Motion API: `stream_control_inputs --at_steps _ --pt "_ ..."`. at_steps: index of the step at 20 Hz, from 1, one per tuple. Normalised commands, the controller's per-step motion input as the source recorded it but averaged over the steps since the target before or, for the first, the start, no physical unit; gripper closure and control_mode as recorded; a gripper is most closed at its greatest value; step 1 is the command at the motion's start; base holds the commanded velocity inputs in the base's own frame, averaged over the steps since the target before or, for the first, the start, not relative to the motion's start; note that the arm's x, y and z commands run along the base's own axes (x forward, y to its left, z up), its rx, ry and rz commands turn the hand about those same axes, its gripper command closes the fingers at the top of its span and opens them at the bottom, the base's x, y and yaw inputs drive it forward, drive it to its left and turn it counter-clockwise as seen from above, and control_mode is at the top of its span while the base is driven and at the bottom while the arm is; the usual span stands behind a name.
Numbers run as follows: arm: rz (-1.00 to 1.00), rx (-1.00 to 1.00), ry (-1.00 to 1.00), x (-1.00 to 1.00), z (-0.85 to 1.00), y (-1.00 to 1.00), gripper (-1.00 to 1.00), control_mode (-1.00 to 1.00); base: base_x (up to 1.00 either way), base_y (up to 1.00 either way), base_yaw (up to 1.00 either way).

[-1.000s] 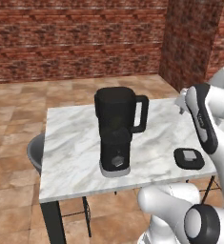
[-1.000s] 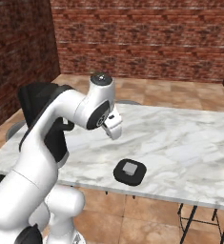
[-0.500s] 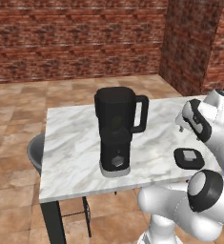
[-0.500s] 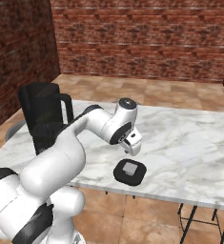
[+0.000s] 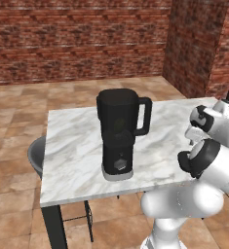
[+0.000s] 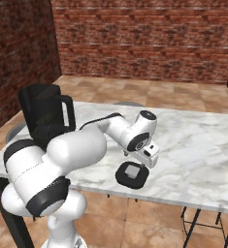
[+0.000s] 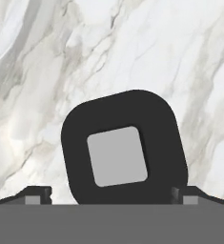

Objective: Open the blender lid, put the mango in the blender, close the lid, and start the blender.

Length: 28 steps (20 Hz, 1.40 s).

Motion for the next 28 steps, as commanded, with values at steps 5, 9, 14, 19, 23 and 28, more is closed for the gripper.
stream_control_inputs --at_steps 5,9,14,19,23,28 --pt "0.14 -0.01 0.05 0.00 -0.28 0.00 -1.00 -1.00 0.00 0.00 0.00" --pt "0.16 0.00 0.00 0.00 -0.26 0.00 -1.00 -1.00 0.00 0.00 0.00" --pt "0.17 0.00 0.00 0.00 -0.33 0.00 -1.00 -1.00 0.00 0.00 0.00" --pt "0.10 0.00 0.00 0.00 -0.34 0.10 -1.00 -1.00 0.00 0.00 0.00" --pt "0.08 0.00 0.00 0.03 -0.19 0.10 -1.00 -1.00 0.00 0.00 0.00" --pt "0.03 0.00 0.00 0.13 -0.06 0.00 -1.00 -1.00 0.00 0.00 0.00"
